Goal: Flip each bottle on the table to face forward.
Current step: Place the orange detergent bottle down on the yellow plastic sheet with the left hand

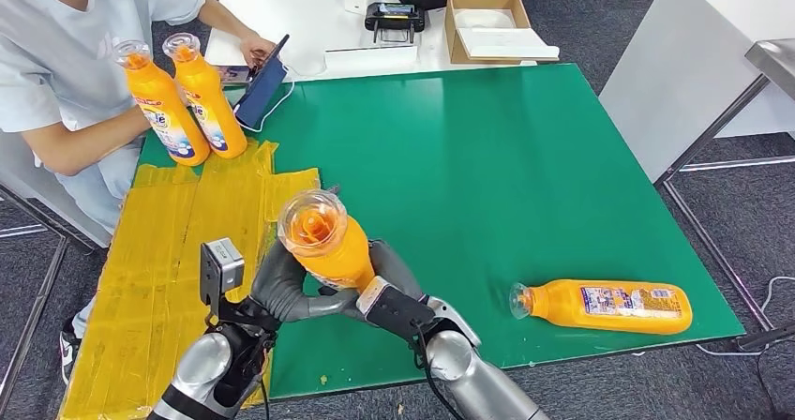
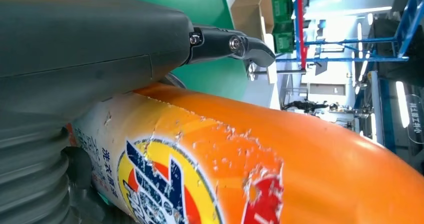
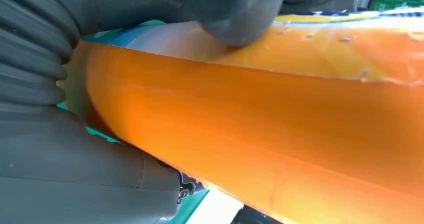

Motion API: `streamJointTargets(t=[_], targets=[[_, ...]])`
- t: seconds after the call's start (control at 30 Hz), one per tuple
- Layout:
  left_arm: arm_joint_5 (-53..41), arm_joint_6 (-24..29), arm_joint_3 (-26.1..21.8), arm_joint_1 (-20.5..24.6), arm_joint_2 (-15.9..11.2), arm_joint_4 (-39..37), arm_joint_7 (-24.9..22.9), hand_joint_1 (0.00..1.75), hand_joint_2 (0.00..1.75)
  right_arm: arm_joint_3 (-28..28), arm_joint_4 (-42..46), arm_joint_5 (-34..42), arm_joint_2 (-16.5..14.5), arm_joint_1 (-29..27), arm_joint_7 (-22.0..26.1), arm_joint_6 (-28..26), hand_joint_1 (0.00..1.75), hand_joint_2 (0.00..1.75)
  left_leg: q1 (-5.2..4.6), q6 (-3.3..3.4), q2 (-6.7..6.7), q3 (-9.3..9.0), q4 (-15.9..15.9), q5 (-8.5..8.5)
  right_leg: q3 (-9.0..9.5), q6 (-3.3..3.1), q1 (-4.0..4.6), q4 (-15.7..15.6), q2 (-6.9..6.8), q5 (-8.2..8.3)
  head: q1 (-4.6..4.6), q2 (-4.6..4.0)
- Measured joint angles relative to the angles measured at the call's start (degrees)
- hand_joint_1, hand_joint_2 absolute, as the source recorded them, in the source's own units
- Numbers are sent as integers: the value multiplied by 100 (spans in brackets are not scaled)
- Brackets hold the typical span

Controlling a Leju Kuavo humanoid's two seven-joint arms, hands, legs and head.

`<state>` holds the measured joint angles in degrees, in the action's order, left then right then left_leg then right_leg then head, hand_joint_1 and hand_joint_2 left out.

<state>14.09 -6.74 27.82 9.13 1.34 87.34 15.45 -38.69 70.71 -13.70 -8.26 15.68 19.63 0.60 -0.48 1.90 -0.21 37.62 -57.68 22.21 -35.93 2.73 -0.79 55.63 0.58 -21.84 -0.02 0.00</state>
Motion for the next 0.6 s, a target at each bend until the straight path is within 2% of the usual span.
streamJointTargets(t=[0.27,0.4,0.43,0.53,0.6], targets=[[192,-217,-70,-25,-67,110,-19,0,175,-75,-142,57,-9,69,22,7,175,175,0,0,0,0,0,0,-1,0,0,0,0,0,0,0],[337,-392,-76,-31,-75,142,-12,10,175,-105,-213,179,-14,84,67,101,175,175,0,0,0,0,0,0,-1,0,0,0,0,0,0,0],[368,-425,-76,-38,-75,154,-6,44,175,-109,-236,208,-17,93,78,128,175,175,0,0,1,0,0,0,-2,0,0,0,0,0,0,0],[414,-473,-74,-59,-75,183,15,166,175,-115,-294,260,-33,124,103,173,175,175,0,0,2,0,0,0,-3,0,0,0,0,0,0,0],[451,-497,-75,-67,-75,192,29,175,175,-116,-321,273,-42,135,114,184,175,175,0,0,2,0,0,0,-3,0,0,0,0,0,1,0]])
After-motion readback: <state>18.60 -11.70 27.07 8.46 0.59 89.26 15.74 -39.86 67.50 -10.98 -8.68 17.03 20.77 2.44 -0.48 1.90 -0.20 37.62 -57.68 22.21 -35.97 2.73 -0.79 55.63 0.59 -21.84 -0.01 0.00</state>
